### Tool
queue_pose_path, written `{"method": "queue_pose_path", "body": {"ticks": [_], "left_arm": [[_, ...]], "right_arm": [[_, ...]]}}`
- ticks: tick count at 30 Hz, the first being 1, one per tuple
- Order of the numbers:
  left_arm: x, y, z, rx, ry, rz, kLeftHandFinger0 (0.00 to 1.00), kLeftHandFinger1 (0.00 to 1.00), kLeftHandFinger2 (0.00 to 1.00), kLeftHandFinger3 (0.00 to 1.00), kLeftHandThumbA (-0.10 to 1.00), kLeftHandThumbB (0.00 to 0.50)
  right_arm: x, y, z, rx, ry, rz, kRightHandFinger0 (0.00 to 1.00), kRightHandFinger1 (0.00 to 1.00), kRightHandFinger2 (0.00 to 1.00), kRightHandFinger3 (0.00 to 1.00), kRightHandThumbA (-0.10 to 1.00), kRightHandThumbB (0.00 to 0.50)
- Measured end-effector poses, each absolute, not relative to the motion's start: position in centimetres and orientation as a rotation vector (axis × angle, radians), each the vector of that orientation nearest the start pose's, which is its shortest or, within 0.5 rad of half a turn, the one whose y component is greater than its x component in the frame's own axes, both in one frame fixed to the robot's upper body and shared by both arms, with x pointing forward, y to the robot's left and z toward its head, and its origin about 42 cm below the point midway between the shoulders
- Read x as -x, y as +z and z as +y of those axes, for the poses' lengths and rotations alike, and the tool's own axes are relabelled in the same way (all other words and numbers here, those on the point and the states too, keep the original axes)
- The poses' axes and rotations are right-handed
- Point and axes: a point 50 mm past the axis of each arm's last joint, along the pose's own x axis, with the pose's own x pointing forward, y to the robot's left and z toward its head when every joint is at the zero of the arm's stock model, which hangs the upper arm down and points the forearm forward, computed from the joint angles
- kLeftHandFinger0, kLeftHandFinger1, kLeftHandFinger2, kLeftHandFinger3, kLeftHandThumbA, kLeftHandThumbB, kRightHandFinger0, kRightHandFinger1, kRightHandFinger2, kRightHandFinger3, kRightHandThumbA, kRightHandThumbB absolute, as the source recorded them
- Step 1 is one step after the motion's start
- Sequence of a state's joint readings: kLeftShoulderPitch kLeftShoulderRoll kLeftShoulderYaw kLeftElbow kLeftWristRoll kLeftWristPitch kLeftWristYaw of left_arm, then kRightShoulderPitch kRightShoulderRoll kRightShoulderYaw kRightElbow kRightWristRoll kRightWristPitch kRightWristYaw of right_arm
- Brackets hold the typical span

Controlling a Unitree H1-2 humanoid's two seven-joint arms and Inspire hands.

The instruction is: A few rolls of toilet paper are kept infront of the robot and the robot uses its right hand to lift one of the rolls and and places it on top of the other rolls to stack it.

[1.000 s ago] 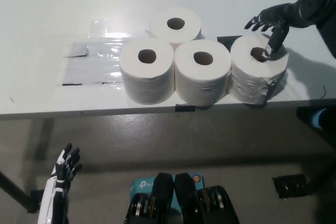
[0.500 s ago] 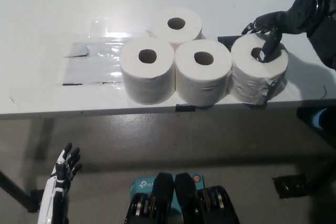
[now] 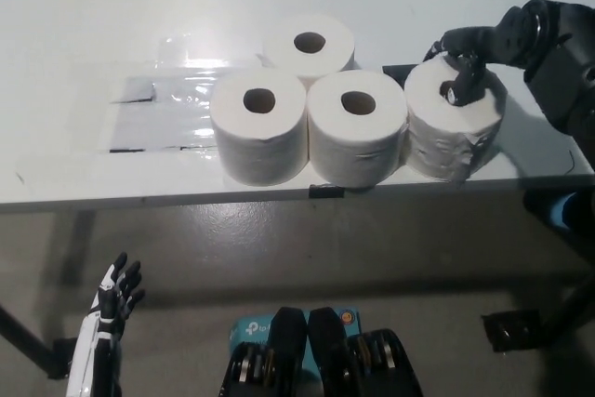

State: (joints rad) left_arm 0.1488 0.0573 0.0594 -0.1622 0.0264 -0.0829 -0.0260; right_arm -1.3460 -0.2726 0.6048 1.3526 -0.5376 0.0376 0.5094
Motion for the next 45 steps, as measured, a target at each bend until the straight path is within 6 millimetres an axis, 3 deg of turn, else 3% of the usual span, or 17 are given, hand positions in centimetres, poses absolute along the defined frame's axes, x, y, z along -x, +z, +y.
{"method": "queue_pose_path", "body": {"ticks": [2, 3, 5, 7, 14, 15, 16, 18, 21, 25, 29, 31, 32, 34, 38, 41, 45], "left_arm": [[-23.4, 11.0, 25.1, -0.100, 0.059, -0.099, 1.00, 1.00, 1.00, 1.00, 1.00, 0.000], [-23.4, 11.0, 25.1, -0.100, 0.059, -0.100, 1.00, 1.00, 1.00, 1.00, 1.00, 0.000], [-23.4, 11.1, 25.1, -0.100, 0.059, -0.102, 1.00, 1.00, 1.00, 1.00, 1.00, 0.000], [-23.5, 11.1, 25.1, -0.101, 0.059, -0.103, 1.00, 1.00, 1.00, 1.00, 1.00, 0.000], [-23.8, 11.4, 25.1, -0.102, 0.059, -0.115, 1.00, 1.00, 1.00, 1.00, 1.00, 0.019], [-23.9, 11.4, 25.1, -0.102, 0.058, -0.116, 1.00, 1.00, 1.00, 1.00, 1.00, 0.021], [-23.9, 11.4, 25.2, -0.102, 0.058, -0.117, 1.00, 1.00, 1.00, 1.00, 1.00, 0.018], [-24.0, 11.5, 25.2, -0.103, 0.058, -0.120, 1.00, 1.00, 1.00, 1.00, 1.00, 0.031], [-24.2, 11.6, 25.3, -0.106, 0.058, -0.125, 1.00, 1.00, 1.00, 1.00, 1.00, 0.060], [-24.2, 11.7, 25.4, -0.111, 0.057, -0.127, 1.00, 1.00, 1.00, 1.00, 1.00, 0.108], [-24.2, 11.7, 25.4, -0.111, 0.057, -0.127, 1.00, 1.00, 1.00, 1.00, 1.00, 0.108], [-24.2, 11.7, 25.4, -0.111, 0.057, -0.127, 1.00, 1.00, 1.00, 1.00, 1.00, 0.116], [-24.2, 11.7, 25.4, -0.111, 0.057, -0.127, 1.00, 1.00, 1.00, 1.00, 1.00, 0.114], [-24.3, 11.7, 25.4, -0.111, 0.057, -0.127, 1.00, 1.00, 1.00, 1.00, 1.00, 0.090], [-24.3, 11.7, 25.4, -0.112, 0.057, -0.128, 1.00, 1.00, 1.00, 1.00, 1.00, 0.093], [-24.3, 11.8, 25.4, -0.111, 0.057, -0.129, 1.00, 1.00, 1.00, 1.00, 1.00, 0.134], [-24.3, 11.7, 25.4, -0.111, 0.057, -0.129, 1.00, 1.00, 1.00, 1.00, 1.00, 0.149]], "right_arm": [[-59.4, 32.0, -20.7, 1.372, 0.512, 0.368, 0.42, 0.54, 0.66, 0.83, 0.71, 0.002], [-59.5, 31.9, -20.7, 1.385, 0.487, 0.349, 0.45, 0.56, 0.67, 0.82, 0.72, 0.000], [-59.5, 31.8, -20.7, 1.398, 0.469, 0.327, 0.02, 0.13, 0.33, 0.51, 0.74, 0.000], [-59.5, 31.7, -20.6, 1.410, 0.452, 0.307, 0.04, 0.15, 0.33, 0.45, 0.76, 0.000], [-59.5, 31.3, -20.7, 1.451, 0.413, 0.251, 0.24, 0.31, 0.42, 0.57, 0.56, 0.000], [-59.5, 31.3, -20.8, 1.455, 0.409, 0.245, 0.21, 0.28, 0.40, 0.56, 0.52, 0.000], [-59.5, 31.4, -20.8, 1.460, 0.404, 0.238, 0.06, 0.14, 0.29, 0.52, 0.49, 0.000], [-59.6, 31.4, -21.0, 1.466, 0.394, 0.231, 0.00, 0.05, 0.20, 0.47, 0.46, 0.000], [-59.6, 31.4, -21.4, 1.469, 0.378, 0.221, 0.17, 0.21, 0.32, 0.54, 0.48, 0.000], [-59.6, 31.4, -21.6, 1.478, 0.374, 0.206, 0.02, 0.09, 0.21, 0.49, 0.52, 0.000], [-59.6, 31.3, -21.7, 1.496, 0.367, 0.181, 0.13, 0.17, 0.30, 0.60, 0.54, 0.000], [-59.6, 31.3, -21.7, 1.508, 0.356, 0.164, 0.00, 0.05, 0.20, 0.51, 0.54, 0.000], [-59.6, 31.3, -21.8, 1.512, 0.348, 0.154, 0.07, 0.10, 0.22, 0.53, 0.54, 0.000], [-59.6, 31.3, -22.0, 1.519, 0.324, 0.131, 0.00, 0.00, 0.04, 0.42, 0.50, 0.000], [-59.5, 31.3, -22.9, 1.519, 0.278, 0.083, 0.06, 0.25, 0.31, 0.37, 0.57, 0.000], [-59.2, 31.2, -23.5, 1.520, 0.234, 0.015, 0.00, 0.19, 0.33, 0.31, 0.66, 0.000], [-58.6, 30.7, -24.1, 1.512, 0.184, -0.074, 0.00, 0.29, 0.53, 0.28, 0.51, 0.000]]}}
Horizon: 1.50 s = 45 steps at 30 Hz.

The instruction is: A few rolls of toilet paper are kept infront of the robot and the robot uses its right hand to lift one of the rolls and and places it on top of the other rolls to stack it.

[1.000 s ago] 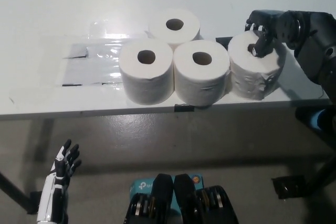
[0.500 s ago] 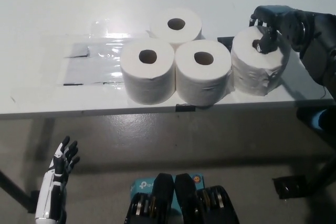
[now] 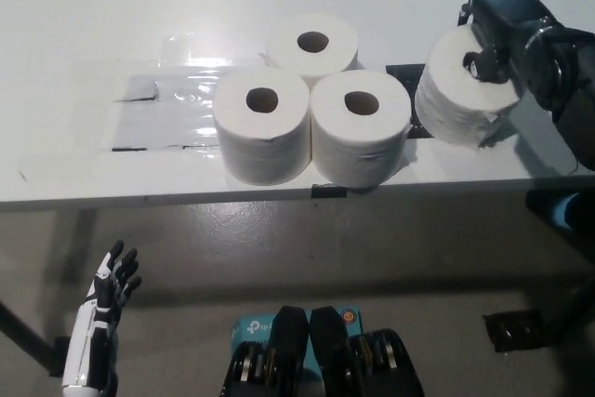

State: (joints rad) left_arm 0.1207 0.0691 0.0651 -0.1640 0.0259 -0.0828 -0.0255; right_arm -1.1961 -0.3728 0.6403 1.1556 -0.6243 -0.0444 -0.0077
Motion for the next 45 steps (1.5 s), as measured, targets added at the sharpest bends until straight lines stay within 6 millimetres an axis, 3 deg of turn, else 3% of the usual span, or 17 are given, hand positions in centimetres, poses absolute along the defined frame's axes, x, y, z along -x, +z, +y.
{"method": "queue_pose_path", "body": {"ticks": [2, 3, 6, 9, 10, 13, 15, 17, 20, 23, 27, 29, 33, 35, 38, 40, 45], "left_arm": [[-24.3, 11.7, 25.4, -0.111, 0.057, -0.128, 1.00, 1.00, 1.00, 1.00, 1.00, 0.133], [-24.3, 11.7, 25.4, -0.111, 0.057, -0.128, 1.00, 1.00, 1.00, 1.00, 1.00, 0.085], [-24.3, 11.7, 25.4, -0.111, 0.057, -0.128, 1.00, 1.00, 1.00, 1.00, 1.00, 0.062], [-24.2, 11.7, 25.5, -0.112, 0.059, -0.127, 1.00, 1.00, 1.00, 1.00, 1.00, 0.067], [-24.2, 11.7, 25.5, -0.112, 0.059, -0.127, 1.00, 1.00, 1.00, 1.00, 1.00, 0.077], [-24.2, 11.7, 25.5, -0.112, 0.060, -0.126, 1.00, 1.00, 1.00, 1.00, 1.00, 0.089], [-24.2, 11.6, 25.5, -0.112, 0.060, -0.124, 1.00, 1.00, 1.00, 1.00, 1.00, 0.103], [-24.1, 11.6, 25.6, -0.113, 0.061, -0.122, 1.00, 1.00, 1.00, 1.00, 1.00, 0.100], [-23.9, 11.4, 25.6, -0.113, 0.062, -0.116, 1.00, 1.00, 1.00, 1.00, 1.00, 0.102], [-23.7, 11.3, 25.6, -0.113, 0.064, -0.111, 1.00, 1.00, 1.00, 1.00, 1.00, 0.081], [-23.7, 11.3, 25.7, -0.113, 0.064, -0.110, 1.00, 1.00, 1.00, 1.00, 1.00, 0.073], [-23.7, 11.3, 25.7, -0.113, 0.064, -0.110, 1.00, 1.00, 1.00, 1.00, 1.00, 0.058], [-23.7, 11.3, 25.7, -0.113, 0.065, -0.110, 1.00, 1.00, 1.00, 1.00, 1.00, 0.081], [-23.7, 11.3, 25.7, -0.113, 0.065, -0.110, 1.00, 1.00, 1.00, 1.00, 1.00, 0.080], [-23.7, 11.3, 25.7, -0.113, 0.066, -0.110, 1.00, 1.00, 1.00, 1.00, 1.00, 0.067], [-23.7, 11.3, 25.7, -0.113, 0.065, -0.110, 1.00, 1.00, 1.00, 1.00, 1.00, 0.075], [-23.7, 11.3, 25.7, -0.114, 0.066, -0.110, 1.00, 1.00, 1.00, 1.00, 1.00, 0.066]], "right_arm": [[-58.1, 30.3, -24.5, 1.495, 0.157, -0.122, 0.00, 0.31, 0.60, 0.31, 0.50, 0.000], [-57.7, 30.3, -24.7, 1.485, 0.139, -0.152, 0.00, 0.32, 0.60, 0.36, 0.52, 0.000], [-56.6, 29.6, -25.4, 1.459, 0.095, -0.209, 0.00, 0.27, 0.55, 0.43, 0.48, 0.000], [-55.5, 28.8, -26.1, 1.438, 0.044, -0.260, 0.00, 0.23, 0.51, 0.45, 0.46, 0.000], [-55.1, 28.8, -26.2, 1.436, 0.028, -0.279, 0.00, 0.18, 0.46, 0.41, 0.38, 0.000], [-54.1, 28.1, -26.4, 1.434, -0.011, -0.328, 0.00, 0.09, 0.38, 0.32, 0.41, 0.000], [-53.4, 27.9, -26.4, 1.427, -0.045, -0.365, 0.00, 0.09, 0.42, 0.37, 0.46, 0.000], [-53.0, 28.0, -26.3, 1.417, -0.070, -0.397, 0.00, 0.06, 0.40, 0.39, 0.39, 0.000], [-52.6, 29.2, -25.8, 1.407, -0.114, -0.472, 0.00, 0.02, 0.37, 0.44, 0.39, 0.000], [-52.2, 30.5, -25.1, 1.410, -0.144, -0.548, 0.00, 0.00, 0.29, 0.39, 0.49, 0.000], [-51.4, 32.5, -23.8, 1.406, -0.177, -0.640, 0.00, 0.10, 0.51, 0.50, 0.46, 0.000], [-50.9, 33.8, -23.2, 1.398, -0.196, -0.691, 0.00, 0.12, 0.53, 0.52, 0.45, 0.000], [-50.0, 36.0, -22.2, 1.393, -0.217, -0.761, 0.00, 0.11, 0.48, 0.46, 0.40, 0.000], [-49.6, 37.6, -21.6, 1.391, -0.218, -0.801, 0.00, 0.07, 0.40, 0.41, 0.44, 0.000], [-49.1, 39.8, -20.6, 1.396, -0.211, -0.841, 0.00, 0.00, 0.27, 0.23, 0.43, 0.000], [-48.7, 41.5, -19.8, 1.401, -0.203, -0.875, 0.00, 0.00, 0.26, 0.18, 0.43, 0.000], [-47.8, 43.8, -18.4, 1.415, -0.172, -0.926, 0.00, 0.03, 0.37, 0.20, 0.39, 0.000]]}}
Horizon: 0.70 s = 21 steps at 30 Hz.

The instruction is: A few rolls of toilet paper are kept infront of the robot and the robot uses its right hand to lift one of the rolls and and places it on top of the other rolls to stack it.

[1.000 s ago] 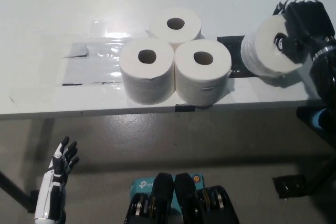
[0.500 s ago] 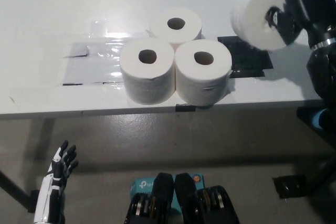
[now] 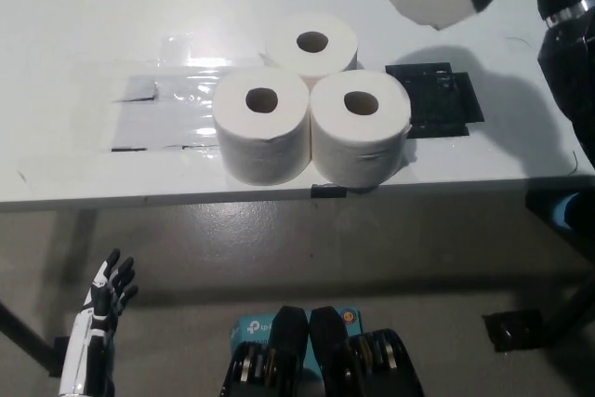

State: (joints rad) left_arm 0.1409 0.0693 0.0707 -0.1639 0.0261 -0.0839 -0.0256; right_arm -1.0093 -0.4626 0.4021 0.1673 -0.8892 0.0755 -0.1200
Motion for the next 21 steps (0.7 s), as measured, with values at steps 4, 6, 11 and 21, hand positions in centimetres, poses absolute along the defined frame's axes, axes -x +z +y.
{"method": "queue_pose_path", "body": {"ticks": [4, 6, 11, 21], "left_arm": [[-23.7, 11.3, 25.7, -0.113, 0.067, -0.110, 1.00, 1.00, 1.00, 1.00, 1.00, 0.066], [-23.6, 11.3, 25.7, -0.114, 0.067, -0.110, 1.00, 1.00, 1.00, 1.00, 1.00, 0.074], [-23.6, 11.3, 25.8, -0.114, 0.068, -0.110, 1.00, 1.00, 1.00, 1.00, 1.00, 0.067], [-23.6, 11.3, 25.8, -0.116, 0.067, -0.109, 1.00, 1.00, 1.00, 1.00, 1.00, 0.072]], "right_arm": [[-47.4, 44.5, -17.6, 1.430, -0.131, -0.925, 0.00, 0.00, 0.27, 0.18, 0.42, 0.000], [-47.5, 44.5, -17.2, 1.435, -0.109, -0.918, 0.00, 0.00, 0.28, 0.19, 0.41, 0.000], [-47.7, 44.1, -15.4, 1.421, -0.017, -0.880, 0.00, 0.06, 0.40, 0.26, 0.44, 0.000], [-50.2, 41.0, -12.2, 1.418, 0.187, -0.724, 0.00, 0.09, 0.42, 0.29, 0.26, 0.000]]}}
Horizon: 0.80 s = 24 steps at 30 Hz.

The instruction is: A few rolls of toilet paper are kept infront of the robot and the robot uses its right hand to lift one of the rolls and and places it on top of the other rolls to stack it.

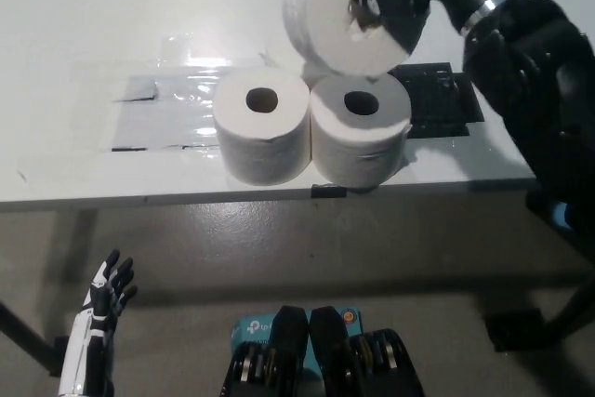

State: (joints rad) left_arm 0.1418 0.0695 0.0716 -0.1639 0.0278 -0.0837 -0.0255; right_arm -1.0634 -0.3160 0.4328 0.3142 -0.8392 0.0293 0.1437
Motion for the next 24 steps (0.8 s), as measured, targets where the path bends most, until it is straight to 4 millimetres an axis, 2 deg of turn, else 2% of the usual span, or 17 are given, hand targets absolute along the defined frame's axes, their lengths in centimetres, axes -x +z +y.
{"method": "queue_pose_path", "body": {"ticks": [2, 4, 10, 12, 14, 18, 24], "left_arm": [[-23.6, 11.3, 25.7, -0.115, 0.066, -0.109, 1.00, 1.00, 1.00, 1.00, 1.00, 0.077], [-23.6, 11.3, 25.7, -0.115, 0.066, -0.109, 1.00, 1.00, 1.00, 1.00, 1.00, 0.090], [-23.6, 11.3, 25.7, -0.115, 0.064, -0.109, 1.00, 1.00, 1.00, 1.00, 1.00, 0.063], [-23.6, 11.3, 25.7, -0.116, 0.064, -0.109, 1.00, 1.00, 1.00, 1.00, 1.00, 0.061], [-23.7, 11.3, 25.6, -0.116, 0.063, -0.109, 1.00, 1.00, 1.00, 1.00, 1.00, 0.071], [-23.7, 11.3, 25.6, -0.116, 0.063, -0.109, 1.00, 1.00, 1.00, 1.00, 1.00, 0.065], [-23.7, 11.3, 25.6, -0.116, 0.062, -0.109, 1.00, 1.00, 1.00, 1.00, 1.00, 0.059]], "right_arm": [[-50.7, 40.4, -12.0, 1.421, 0.210, -0.699, 0.00, 0.10, 0.43, 0.28, 0.29, 0.000], [-51.3, 39.6, -11.8, 1.426, 0.241, -0.663, 0.00, 0.15, 0.48, 0.34, 0.33, 0.000], [-52.2, 38.4, -10.7, 1.428, 0.289, -0.617, 0.00, 0.19, 0.49, 0.38, 0.29, 0.000], [-52.5, 38.6, -10.4, 1.429, 0.295, -0.616, 0.00, 0.23, 0.51, 0.42, 0.33, 0.000], [-52.7, 38.6, -10.3, 1.431, 0.299, -0.609, 0.00, 0.24, 0.52, 0.48, 0.32, 0.000], [-53.1, 38.6, -10.2, 1.433, 0.306, -0.597, 0.00, 0.22, 0.51, 0.53, 0.29, 0.000], [-53.6, 38.7, -10.1, 1.433, 0.316, -0.581, 0.00, 0.25, 0.56, 0.63, 0.32, 0.000]]}}
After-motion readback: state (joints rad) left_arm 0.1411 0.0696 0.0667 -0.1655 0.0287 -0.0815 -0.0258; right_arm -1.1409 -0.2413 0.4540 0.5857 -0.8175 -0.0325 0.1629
